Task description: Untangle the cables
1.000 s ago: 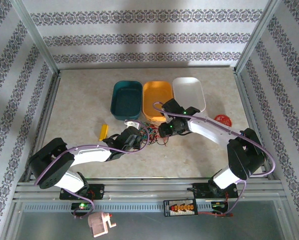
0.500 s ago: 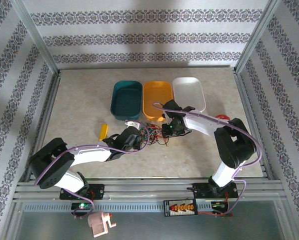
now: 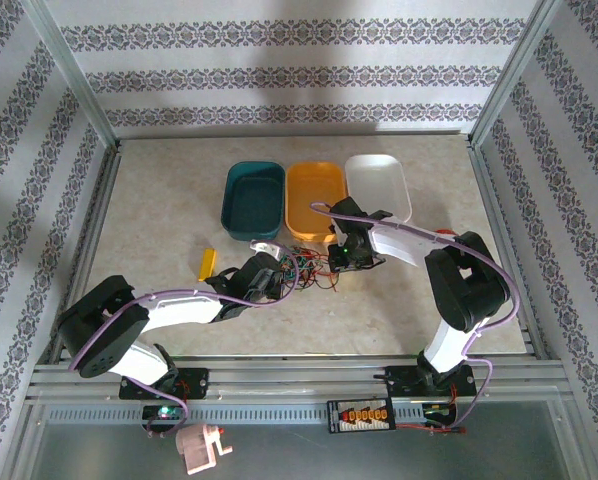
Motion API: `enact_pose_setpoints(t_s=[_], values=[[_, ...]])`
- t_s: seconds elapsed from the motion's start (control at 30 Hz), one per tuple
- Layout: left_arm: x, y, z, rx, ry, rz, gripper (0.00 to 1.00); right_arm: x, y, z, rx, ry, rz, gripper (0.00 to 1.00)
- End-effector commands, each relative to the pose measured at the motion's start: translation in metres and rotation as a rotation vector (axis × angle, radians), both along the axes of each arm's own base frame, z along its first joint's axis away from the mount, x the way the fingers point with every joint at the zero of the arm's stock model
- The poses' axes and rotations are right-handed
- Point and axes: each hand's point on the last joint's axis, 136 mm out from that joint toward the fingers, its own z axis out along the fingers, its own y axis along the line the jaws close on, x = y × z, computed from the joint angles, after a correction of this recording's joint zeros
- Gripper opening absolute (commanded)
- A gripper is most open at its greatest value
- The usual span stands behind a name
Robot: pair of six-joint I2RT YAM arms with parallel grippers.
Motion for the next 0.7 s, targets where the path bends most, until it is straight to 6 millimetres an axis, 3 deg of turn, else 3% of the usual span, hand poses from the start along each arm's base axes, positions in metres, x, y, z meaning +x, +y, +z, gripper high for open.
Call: enact_pose_setpoints(t_s=[0.0, 0.23, 0.37, 0.4, 0.67], values=[[0.003, -0.003, 0.002, -0.001, -0.008, -0.026, 0.00, 0.009, -0.001, 0.000, -0.005, -0.024, -0.020, 0.27], [0.001, -0.004, 0.001, 0.002, -0.001, -0.037, 0.00, 0.018, 0.006, -0.007, -0.006, -0.028, -0.023, 0.27], [0.002, -0.002, 0.001, 0.006, -0.002, -0.022, 0.00, 0.022, 0.002, -0.003, -0.026, -0.056, -0.034, 0.02], [0.002, 0.001, 0.000, 0.011, -0.001, -0.011, 0.00, 0.022, -0.001, 0.000, -0.036, -0.069, -0.041, 0.00], [0.003, 0.020, -0.003, 0.029, -0.006, 0.078, 0.00, 0.034, -0.048, 0.061, -0.100, -0.291, -0.203, 0.00]])
